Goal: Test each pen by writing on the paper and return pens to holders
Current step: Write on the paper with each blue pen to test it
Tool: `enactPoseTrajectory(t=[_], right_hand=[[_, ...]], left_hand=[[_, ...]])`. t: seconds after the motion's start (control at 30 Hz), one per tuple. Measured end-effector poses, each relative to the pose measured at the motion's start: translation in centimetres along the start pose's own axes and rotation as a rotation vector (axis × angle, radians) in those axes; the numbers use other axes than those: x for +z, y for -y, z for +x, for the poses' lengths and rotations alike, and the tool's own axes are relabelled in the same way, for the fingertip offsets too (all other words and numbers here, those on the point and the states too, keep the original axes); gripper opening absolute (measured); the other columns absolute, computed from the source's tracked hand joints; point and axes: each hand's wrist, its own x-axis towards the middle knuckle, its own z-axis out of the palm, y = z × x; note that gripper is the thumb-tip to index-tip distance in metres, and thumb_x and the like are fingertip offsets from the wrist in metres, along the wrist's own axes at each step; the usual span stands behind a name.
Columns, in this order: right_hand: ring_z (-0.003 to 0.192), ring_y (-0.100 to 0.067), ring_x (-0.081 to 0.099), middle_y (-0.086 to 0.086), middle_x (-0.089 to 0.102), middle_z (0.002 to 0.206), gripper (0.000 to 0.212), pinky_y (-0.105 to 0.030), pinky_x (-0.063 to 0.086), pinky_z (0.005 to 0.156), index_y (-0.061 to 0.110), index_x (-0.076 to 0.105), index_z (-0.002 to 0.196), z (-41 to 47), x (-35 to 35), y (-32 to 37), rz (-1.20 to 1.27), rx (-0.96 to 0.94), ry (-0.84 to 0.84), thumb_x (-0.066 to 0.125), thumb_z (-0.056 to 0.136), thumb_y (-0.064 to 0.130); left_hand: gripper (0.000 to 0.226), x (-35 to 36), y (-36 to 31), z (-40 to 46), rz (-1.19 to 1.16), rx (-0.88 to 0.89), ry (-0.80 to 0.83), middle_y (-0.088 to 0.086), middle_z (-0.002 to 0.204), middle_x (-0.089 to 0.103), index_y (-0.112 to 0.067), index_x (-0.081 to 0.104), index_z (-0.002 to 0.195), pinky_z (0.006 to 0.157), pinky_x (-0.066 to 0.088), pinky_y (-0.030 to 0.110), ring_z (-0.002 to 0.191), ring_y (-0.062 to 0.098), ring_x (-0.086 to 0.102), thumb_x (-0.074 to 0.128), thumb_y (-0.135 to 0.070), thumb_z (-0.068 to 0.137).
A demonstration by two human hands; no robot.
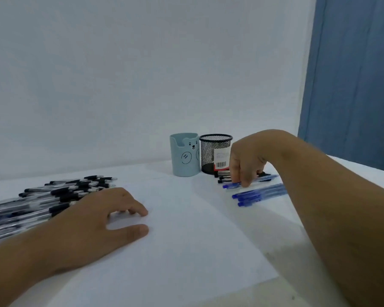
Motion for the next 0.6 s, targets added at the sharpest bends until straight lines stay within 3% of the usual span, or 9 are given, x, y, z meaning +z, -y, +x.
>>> enactPoseTrajectory(t=[0.07,0.17,0.33,0.47,0.6], right_hand=[[0.092,-0.013,0.073,0.007,0.077,0.091,0.026,-0.030,0.057,0.087,0.033,0.076,0.100,-0.1,-0.1,-0.2,-0.065,0.014,0.074,0.082,0.081,0.016],[0.093,-0.012,0.074,0.007,0.078,0.094,0.027,-0.033,0.056,0.093,0.032,0.076,0.104,-0.2,-0.2,0.0,-0.080,0.014,0.120,0.079,0.083,0.015],[0.082,-0.013,0.073,0.018,0.066,0.053,0.020,-0.032,0.059,0.086,0.025,0.078,0.104,-0.6,0.1,2.0,-0.119,-0.081,-0.058,0.072,0.088,0.015],[0.085,-0.013,0.066,0.015,0.065,0.079,0.014,-0.031,0.057,0.083,0.027,0.076,0.095,0.0,1.9,6.9,0.064,-0.267,-0.350,0.065,0.090,0.019],[0.097,-0.008,0.058,0.015,0.065,0.098,0.012,-0.035,0.053,0.090,0.029,0.073,0.098,0.5,4.8,12.3,0.142,-0.509,-0.496,0.061,0.094,0.029]], left_hand=[[0.055,0.1,0.1,0.2,0.009,0.013,-0.009,-0.027,0.114,0.062,-0.058,0.062,0.110,0.082,0.044,0.016,0.106,-0.006,0.058,0.049,-0.090,0.067],[0.056,0.1,0.1,0.1,0.009,0.004,-0.017,-0.027,0.112,0.063,-0.058,0.063,0.108,0.082,0.046,0.018,0.106,-0.004,0.060,0.049,-0.092,0.065],[0.034,-0.2,-0.3,0.1,-0.044,-0.022,-0.058,-0.025,0.108,0.065,-0.056,0.066,0.105,0.083,0.048,0.025,0.105,-0.001,0.059,0.063,-0.074,0.075],[0.018,-1.7,0.0,0.4,-0.053,-0.077,-0.117,-0.023,0.100,0.067,-0.052,0.071,0.095,0.080,0.047,0.020,0.104,-0.007,0.058,0.075,-0.040,0.081],[0.026,-4.5,2.3,0.1,0.073,-0.199,-0.142,-0.029,0.091,0.067,-0.043,0.075,0.083,0.073,0.045,0.011,0.091,-0.003,0.062,0.081,-0.018,0.081]])
